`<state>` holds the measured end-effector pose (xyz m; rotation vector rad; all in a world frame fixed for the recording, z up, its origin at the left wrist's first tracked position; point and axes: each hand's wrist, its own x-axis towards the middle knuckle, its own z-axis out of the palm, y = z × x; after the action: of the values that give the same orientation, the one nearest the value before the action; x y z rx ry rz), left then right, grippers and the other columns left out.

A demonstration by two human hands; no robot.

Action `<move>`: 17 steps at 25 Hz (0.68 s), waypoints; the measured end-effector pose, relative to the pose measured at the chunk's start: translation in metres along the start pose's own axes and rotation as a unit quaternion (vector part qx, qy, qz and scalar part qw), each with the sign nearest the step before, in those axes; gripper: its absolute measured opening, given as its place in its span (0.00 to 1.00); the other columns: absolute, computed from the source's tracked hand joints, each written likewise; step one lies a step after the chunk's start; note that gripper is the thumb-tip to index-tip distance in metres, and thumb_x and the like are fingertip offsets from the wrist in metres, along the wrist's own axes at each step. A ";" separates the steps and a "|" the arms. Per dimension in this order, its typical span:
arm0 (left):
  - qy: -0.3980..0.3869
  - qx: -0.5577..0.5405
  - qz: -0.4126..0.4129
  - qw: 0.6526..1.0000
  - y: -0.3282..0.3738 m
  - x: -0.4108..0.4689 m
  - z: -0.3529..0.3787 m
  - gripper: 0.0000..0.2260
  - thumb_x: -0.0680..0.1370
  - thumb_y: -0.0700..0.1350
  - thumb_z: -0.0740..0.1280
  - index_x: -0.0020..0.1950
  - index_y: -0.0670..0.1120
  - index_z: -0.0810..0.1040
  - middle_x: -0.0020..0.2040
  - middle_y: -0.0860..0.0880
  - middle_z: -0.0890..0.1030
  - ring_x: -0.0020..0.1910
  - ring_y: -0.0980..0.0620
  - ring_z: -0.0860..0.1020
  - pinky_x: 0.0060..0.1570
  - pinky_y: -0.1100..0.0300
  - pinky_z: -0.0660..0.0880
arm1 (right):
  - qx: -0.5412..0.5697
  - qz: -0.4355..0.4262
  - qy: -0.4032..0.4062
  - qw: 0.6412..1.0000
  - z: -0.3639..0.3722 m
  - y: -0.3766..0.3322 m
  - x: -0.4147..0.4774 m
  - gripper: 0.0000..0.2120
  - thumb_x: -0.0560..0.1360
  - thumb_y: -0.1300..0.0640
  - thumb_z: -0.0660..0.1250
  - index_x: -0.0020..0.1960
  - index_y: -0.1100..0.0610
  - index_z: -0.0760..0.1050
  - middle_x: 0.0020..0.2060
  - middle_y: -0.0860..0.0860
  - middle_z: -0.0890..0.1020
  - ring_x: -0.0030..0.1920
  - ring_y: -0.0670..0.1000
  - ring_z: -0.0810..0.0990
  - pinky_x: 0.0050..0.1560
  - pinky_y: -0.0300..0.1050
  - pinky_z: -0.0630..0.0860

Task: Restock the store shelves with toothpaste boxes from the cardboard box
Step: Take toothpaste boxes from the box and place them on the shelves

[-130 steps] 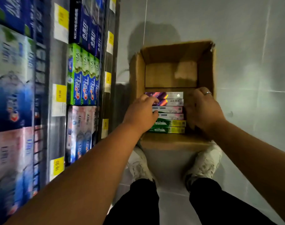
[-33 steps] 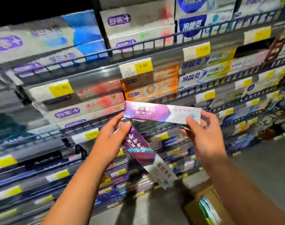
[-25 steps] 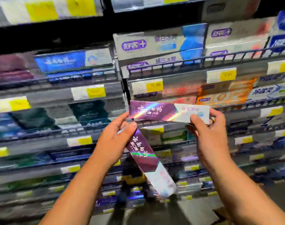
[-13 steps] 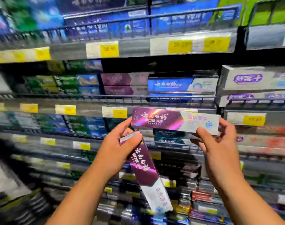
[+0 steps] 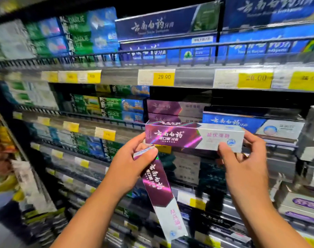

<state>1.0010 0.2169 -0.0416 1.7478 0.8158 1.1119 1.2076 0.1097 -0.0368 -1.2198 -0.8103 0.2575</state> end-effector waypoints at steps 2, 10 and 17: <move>-0.009 -0.007 0.018 1.000 0.002 0.011 -0.010 0.17 0.76 0.44 0.69 0.63 0.57 0.75 0.43 0.64 0.84 0.40 0.67 0.81 0.37 0.72 0.74 | -0.065 -0.035 0.001 0.997 0.009 0.000 0.004 0.20 0.74 0.59 0.70 0.61 0.45 0.66 0.55 0.44 0.76 0.48 0.39 0.78 0.51 0.31 0.74; -0.105 -0.026 0.050 0.993 -0.012 0.072 -0.070 0.11 0.74 0.49 0.69 0.55 0.59 0.79 0.33 0.52 0.77 0.32 0.58 0.77 0.34 0.67 0.72 | -0.344 -0.207 0.043 0.915 0.067 -0.007 0.021 0.21 0.71 0.60 0.73 0.62 0.51 0.75 0.49 0.48 0.74 0.40 0.48 0.75 0.46 0.42 0.72; -0.171 -0.003 0.069 0.983 -0.036 0.120 -0.100 0.12 0.72 0.54 0.70 0.55 0.60 0.79 0.32 0.52 0.71 0.32 0.56 0.71 0.36 0.59 0.66 | -0.507 -0.164 0.062 0.844 0.114 -0.015 0.024 0.20 0.70 0.57 0.71 0.60 0.50 0.72 0.54 0.55 0.77 0.50 0.60 0.77 0.44 0.52 0.73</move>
<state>0.9520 0.3669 -0.0126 1.9427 0.4865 0.8653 1.1442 0.2013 -0.0004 -2.0111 -1.0616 -0.6210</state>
